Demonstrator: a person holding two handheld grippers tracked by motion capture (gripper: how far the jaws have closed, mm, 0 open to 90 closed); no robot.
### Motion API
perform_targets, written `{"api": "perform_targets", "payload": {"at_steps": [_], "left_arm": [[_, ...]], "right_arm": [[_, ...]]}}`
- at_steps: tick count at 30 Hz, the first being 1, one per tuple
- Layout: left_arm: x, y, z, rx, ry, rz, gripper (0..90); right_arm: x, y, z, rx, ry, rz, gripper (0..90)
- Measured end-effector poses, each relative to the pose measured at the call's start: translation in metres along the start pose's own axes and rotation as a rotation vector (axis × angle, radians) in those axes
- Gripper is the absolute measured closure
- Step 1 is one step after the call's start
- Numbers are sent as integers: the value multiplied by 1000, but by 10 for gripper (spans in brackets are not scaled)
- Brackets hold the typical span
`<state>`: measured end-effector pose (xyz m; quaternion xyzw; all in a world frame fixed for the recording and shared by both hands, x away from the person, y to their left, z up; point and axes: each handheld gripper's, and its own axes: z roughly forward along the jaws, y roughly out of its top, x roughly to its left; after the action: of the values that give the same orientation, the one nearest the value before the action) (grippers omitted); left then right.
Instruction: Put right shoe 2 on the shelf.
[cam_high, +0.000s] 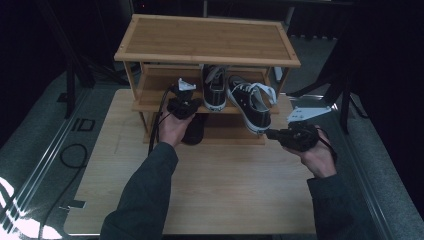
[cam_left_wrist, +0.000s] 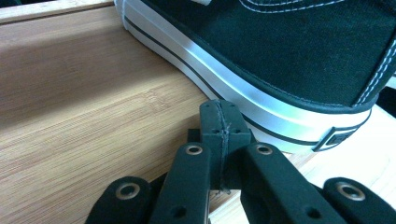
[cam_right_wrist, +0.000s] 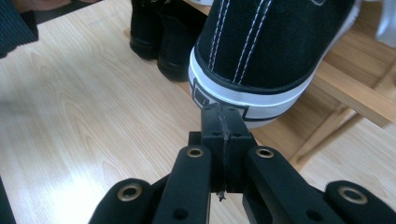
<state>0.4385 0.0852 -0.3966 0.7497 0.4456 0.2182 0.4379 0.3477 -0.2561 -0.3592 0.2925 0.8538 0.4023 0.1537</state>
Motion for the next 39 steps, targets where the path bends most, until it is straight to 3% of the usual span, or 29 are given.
{"api": "perform_targets", "payload": {"at_steps": [15, 25, 34, 39], "left_arm": [[1, -1, 0, -5, -8, -11, 900], [1, -1, 0, -6, -4, -8, 900], [1, -2, 0, -12, -3, -16, 900], [1, -2, 0, -10, -8, -21, 900]], "right_arm": [[10, 17, 17, 1, 9, -39, 900], [13, 21, 23, -10, 30, -35, 900], [21, 26, 34, -22, 30, -56, 900], [24, 29, 35, -31, 8, -70, 900]]}}
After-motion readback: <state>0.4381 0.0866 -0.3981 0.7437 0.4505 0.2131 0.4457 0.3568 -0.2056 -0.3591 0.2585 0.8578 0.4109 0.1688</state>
